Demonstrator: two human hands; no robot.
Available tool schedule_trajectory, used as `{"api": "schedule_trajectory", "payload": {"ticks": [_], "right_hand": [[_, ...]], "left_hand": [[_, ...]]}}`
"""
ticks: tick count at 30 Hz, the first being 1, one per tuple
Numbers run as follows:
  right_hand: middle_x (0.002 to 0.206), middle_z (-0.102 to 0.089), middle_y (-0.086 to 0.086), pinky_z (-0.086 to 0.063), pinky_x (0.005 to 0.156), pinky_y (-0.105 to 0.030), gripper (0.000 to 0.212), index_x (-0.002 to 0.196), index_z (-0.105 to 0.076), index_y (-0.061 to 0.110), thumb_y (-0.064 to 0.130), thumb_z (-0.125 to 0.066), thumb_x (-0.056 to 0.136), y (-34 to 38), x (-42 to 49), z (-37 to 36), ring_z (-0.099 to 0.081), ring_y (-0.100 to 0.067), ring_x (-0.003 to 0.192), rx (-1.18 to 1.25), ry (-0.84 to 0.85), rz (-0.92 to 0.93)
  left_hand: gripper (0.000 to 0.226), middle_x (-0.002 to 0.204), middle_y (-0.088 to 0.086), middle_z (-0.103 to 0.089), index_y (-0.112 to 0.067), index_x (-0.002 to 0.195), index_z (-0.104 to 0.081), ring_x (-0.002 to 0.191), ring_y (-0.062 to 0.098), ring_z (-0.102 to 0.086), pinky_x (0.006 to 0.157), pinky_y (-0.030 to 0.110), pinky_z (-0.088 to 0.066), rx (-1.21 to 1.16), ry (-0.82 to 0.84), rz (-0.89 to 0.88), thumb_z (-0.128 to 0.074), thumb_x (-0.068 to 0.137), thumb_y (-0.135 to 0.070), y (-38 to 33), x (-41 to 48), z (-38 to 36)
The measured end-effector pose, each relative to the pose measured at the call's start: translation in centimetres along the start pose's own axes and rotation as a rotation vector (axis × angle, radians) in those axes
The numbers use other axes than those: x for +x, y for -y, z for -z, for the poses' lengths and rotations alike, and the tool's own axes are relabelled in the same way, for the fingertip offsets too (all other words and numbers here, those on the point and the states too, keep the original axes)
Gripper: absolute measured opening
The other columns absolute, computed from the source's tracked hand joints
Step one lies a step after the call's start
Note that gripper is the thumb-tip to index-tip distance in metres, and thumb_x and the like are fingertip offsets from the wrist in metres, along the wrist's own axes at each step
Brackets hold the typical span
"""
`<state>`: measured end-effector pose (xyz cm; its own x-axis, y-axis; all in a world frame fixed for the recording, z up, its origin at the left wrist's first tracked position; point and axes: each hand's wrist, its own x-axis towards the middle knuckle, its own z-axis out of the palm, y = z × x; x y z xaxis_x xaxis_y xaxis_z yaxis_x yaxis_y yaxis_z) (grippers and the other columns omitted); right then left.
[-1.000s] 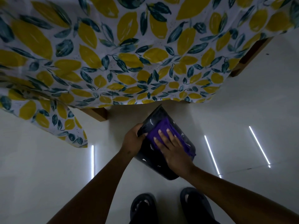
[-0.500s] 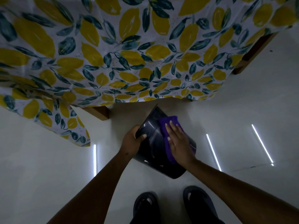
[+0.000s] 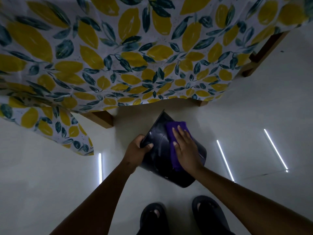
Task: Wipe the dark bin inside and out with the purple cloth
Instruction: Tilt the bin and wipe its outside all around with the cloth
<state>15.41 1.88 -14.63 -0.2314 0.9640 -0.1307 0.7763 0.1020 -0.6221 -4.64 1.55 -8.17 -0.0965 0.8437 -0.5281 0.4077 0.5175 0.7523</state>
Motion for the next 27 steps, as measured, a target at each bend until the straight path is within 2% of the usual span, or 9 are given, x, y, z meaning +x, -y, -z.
{"api": "schedule_trajectory", "payload": {"ticks": [4,7,9,12,14,19,22,24,27], "right_hand": [[0.160,-0.013,0.003,-0.036,0.109,-0.052,0.056,0.150,-0.006,0.034,0.038,-0.026,0.098,-2.0,-2.4,-0.7,-0.013,-0.026,0.146,-0.112,0.049,0.033],[0.160,-0.009,-0.001,-0.036,0.107,-0.056,0.087,0.151,0.002,0.031,0.028,-0.057,0.088,-1.9,-4.1,-2.0,-0.015,-0.033,0.145,-0.341,0.097,0.174],[0.161,-0.008,-0.001,-0.028,0.110,-0.057,0.103,0.152,0.001,0.031,0.017,-0.070,0.078,-1.2,-3.4,-2.2,-0.013,-0.035,0.145,-0.370,0.096,0.252],[0.161,-0.008,0.001,-0.024,0.114,-0.054,0.080,0.151,-0.003,0.034,0.019,-0.052,0.089,-0.4,-1.2,-1.9,-0.008,-0.029,0.147,-0.301,0.110,0.307],[0.160,-0.015,0.002,-0.026,0.115,-0.051,0.055,0.150,-0.012,0.031,0.031,-0.026,0.097,-0.2,0.0,-1.6,-0.011,-0.026,0.147,-0.213,0.107,0.181],[0.157,-0.024,-0.003,-0.032,0.112,-0.048,0.065,0.149,-0.024,0.025,0.046,-0.009,0.090,-0.9,-0.3,-1.3,-0.023,-0.029,0.144,-0.061,0.053,-0.125],[0.159,-0.019,-0.001,-0.035,0.110,-0.050,0.057,0.151,-0.013,0.030,0.035,-0.027,0.096,-0.9,-2.7,-2.3,-0.017,-0.029,0.145,-0.180,0.071,-0.035],[0.160,-0.016,0.001,-0.033,0.110,-0.050,0.072,0.151,-0.003,0.033,0.026,-0.047,0.094,-0.8,-4.3,-3.1,-0.014,-0.029,0.146,-0.278,0.084,0.062],[0.159,-0.020,0.000,-0.037,0.106,-0.055,0.096,0.151,0.002,0.033,0.020,-0.066,0.083,-0.4,-4.8,-3.4,-0.020,-0.032,0.144,-0.342,0.102,0.198]], "left_hand": [[0.011,0.099,0.003,-0.064,-0.018,0.100,-0.055,0.094,0.019,-0.060,0.077,0.026,-0.051,0.029,-0.028,0.032,-0.060,0.091,-0.018,0.7,0.2,0.3],[0.021,0.113,0.005,-0.063,-0.020,0.110,-0.052,0.107,0.024,-0.058,0.097,0.041,-0.049,0.106,-0.002,0.051,-0.061,0.090,-0.021,1.1,0.2,0.6],[0.029,0.118,0.004,-0.060,-0.020,0.117,-0.049,0.111,0.024,-0.056,0.100,0.044,-0.047,0.121,0.022,0.062,-0.060,0.091,-0.022,1.2,-0.1,0.7],[0.032,0.114,-0.001,-0.054,-0.020,0.122,-0.045,0.104,0.021,-0.054,0.091,0.044,-0.052,0.123,0.031,0.090,-0.057,0.093,-0.025,1.7,-0.5,0.7],[0.025,0.112,-0.001,-0.054,-0.022,0.116,-0.046,0.097,0.019,-0.053,0.081,0.039,-0.052,0.102,0.021,0.074,-0.056,0.093,-0.024,1.6,-0.6,0.6],[0.025,0.100,-0.004,-0.057,-0.021,0.107,-0.048,0.091,0.019,-0.057,0.081,0.037,-0.052,0.200,0.040,0.077,-0.064,0.088,-0.027,1.6,-0.6,1.4],[0.038,0.099,0.003,-0.065,-0.012,0.107,-0.055,0.095,0.023,-0.065,0.085,0.036,-0.055,0.188,0.102,0.022,-0.072,0.077,-0.027,1.4,0.4,1.6],[0.037,0.102,0.004,-0.068,-0.013,0.112,-0.058,0.096,0.020,-0.065,0.080,0.029,-0.053,0.112,0.087,0.038,-0.073,0.079,-0.021,0.9,0.7,0.9],[0.042,0.104,0.001,-0.066,-0.016,0.114,-0.057,0.099,0.021,-0.064,0.080,0.028,-0.051,0.094,0.018,0.017,-0.067,0.080,-0.038,1.4,0.8,0.3]]}}
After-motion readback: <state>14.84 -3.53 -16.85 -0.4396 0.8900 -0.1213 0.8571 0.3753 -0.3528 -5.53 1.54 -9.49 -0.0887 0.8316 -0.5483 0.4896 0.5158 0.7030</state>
